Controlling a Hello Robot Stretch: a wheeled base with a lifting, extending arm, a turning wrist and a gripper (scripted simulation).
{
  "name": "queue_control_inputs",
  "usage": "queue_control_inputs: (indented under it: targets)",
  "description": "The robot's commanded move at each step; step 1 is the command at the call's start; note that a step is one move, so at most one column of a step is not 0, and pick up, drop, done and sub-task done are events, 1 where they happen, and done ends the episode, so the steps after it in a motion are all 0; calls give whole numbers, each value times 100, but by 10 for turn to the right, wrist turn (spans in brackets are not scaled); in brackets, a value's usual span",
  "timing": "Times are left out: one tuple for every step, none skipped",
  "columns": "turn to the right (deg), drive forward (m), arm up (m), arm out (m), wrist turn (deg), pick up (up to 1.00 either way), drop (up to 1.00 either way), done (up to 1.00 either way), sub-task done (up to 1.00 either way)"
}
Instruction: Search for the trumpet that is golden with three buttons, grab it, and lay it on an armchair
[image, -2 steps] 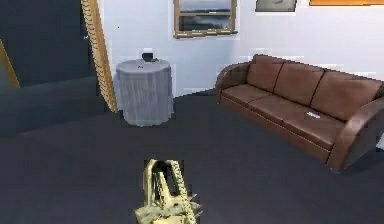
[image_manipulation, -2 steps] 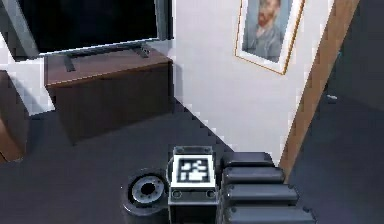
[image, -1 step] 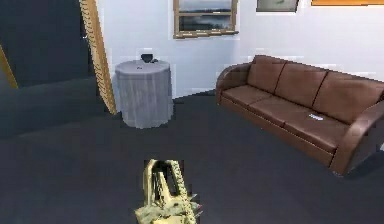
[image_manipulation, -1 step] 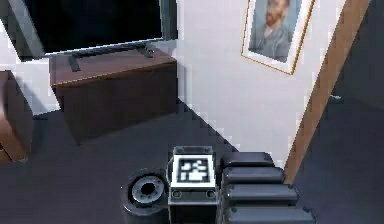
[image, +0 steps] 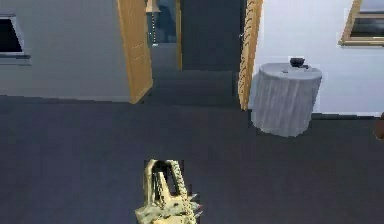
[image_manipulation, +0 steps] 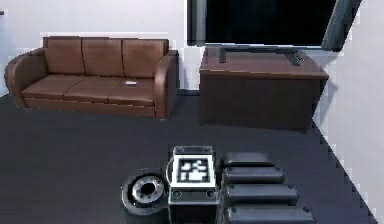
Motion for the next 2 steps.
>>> queue_control_inputs:
  targets:
    - [0, 100, 0, 0, 0, 0, 0, 0, 0]
    - [0, 100, 0, 0, 0, 0, 0, 0, 0]
